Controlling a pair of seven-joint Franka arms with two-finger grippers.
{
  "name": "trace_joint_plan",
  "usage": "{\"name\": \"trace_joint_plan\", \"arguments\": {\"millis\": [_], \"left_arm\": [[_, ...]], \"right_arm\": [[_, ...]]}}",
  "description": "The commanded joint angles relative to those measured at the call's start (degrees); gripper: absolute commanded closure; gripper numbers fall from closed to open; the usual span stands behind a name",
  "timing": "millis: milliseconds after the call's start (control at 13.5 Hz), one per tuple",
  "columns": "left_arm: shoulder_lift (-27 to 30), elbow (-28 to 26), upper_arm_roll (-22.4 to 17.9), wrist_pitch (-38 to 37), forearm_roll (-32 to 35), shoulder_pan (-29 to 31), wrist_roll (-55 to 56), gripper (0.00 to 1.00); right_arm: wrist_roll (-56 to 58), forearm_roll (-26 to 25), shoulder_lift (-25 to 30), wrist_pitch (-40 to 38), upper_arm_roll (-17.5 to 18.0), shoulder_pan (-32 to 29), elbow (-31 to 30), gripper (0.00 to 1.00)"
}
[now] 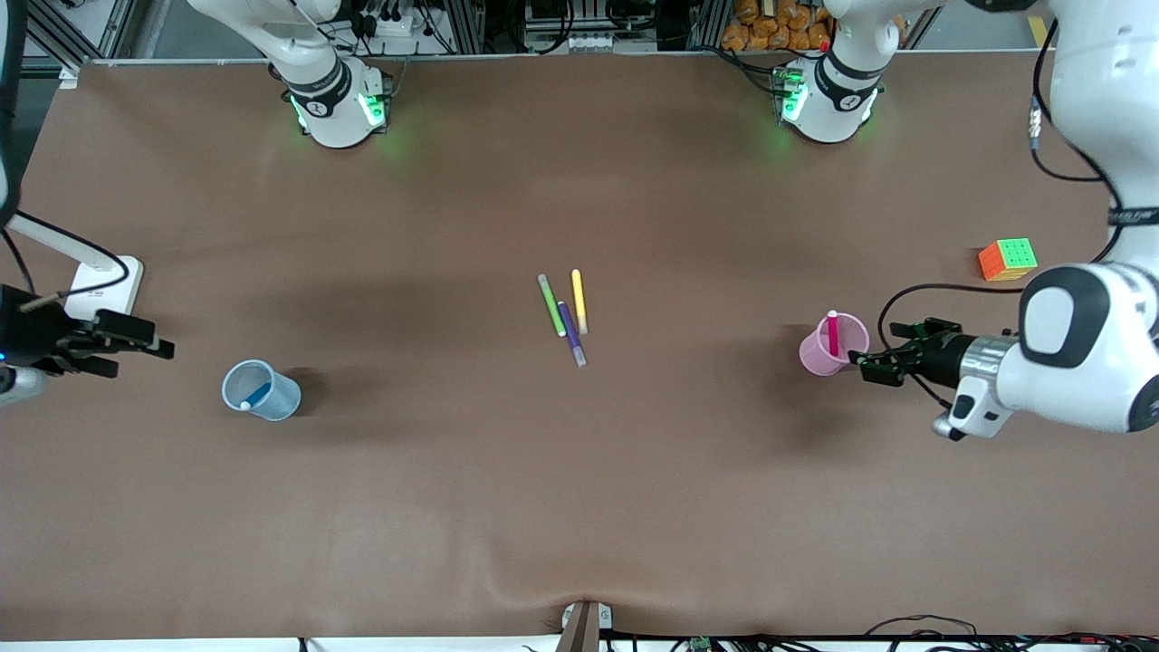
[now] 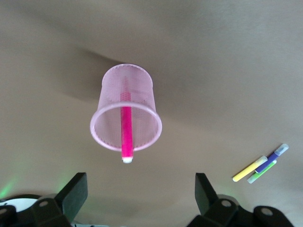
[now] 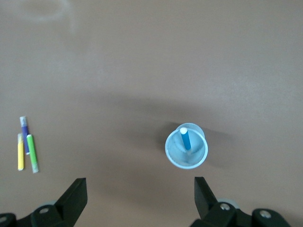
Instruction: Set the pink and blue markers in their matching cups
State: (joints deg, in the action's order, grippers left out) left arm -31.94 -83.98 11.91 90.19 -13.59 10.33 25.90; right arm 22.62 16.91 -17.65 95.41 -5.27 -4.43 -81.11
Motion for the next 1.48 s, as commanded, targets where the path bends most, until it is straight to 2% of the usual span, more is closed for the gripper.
{"name": "trace_joint_plan", "arguments": {"millis": [0, 148, 369, 517, 665, 887, 961, 1182, 1404], "left_arm": [[4.07, 0.04, 0.04, -0.36, 1.72, -0.4, -0.41, 0.0], [5.74, 2.32, 0.04, -0.36, 1.81, -0.31, -0.59, 0.0], [8.99, 2.42, 0.04, -0.36, 2.07, -0.31, -1.2, 0.0], [11.19, 2.42, 0.13, -0.1, 2.16, -0.4, -2.08, 0.0], [13.48, 2.42, 0.39, 0.07, 4.78, -1.01, -2.96, 0.0], [15.59, 2.42, 1.01, 0.16, 6.81, -1.11, -3.93, 0.0], [16.03, 2.42, 1.36, 0.16, 8.21, -1.11, -3.93, 0.0], [18.93, 2.33, 3.82, 0.34, 12.35, -0.76, -4.63, 0.0], [21.56, 2.07, 3.91, 0.43, 12.62, -0.84, -6.82, 0.0]], "right_arm": [[-5.62, -3.11, -0.28, -6.27, -3.23, 2.84, 4.29, 0.0], [-9.42, -5.12, 2.0, -11.8, -7.45, 6.17, 4.38, 0.0], [-16.43, -12.41, 5.96, -19.98, -7.3, 7.68, 4.65, 0.0], [-21.03, -12.95, 8.24, -21.32, -6.68, 5.68, 3.42, 0.0], [-22.69, -13.22, 12.01, -18.01, -7.03, 5.23, -1.74, 0.0], [-24.9, -14.8, 21.23, -10.8, -6.59, 5.05, -16.05, 0.0], [-24.9, -15.5, 22.3, -9.99, -6.16, 4.96, -17.66, 0.0], [-24.9, -19.71, 21.7, -8.41, -2.38, 4.17, -15.76, 0.0], [-24.29, -19.11, 17.4, -9.1, -2.29, 3.12, -8.47, 0.0]]}}
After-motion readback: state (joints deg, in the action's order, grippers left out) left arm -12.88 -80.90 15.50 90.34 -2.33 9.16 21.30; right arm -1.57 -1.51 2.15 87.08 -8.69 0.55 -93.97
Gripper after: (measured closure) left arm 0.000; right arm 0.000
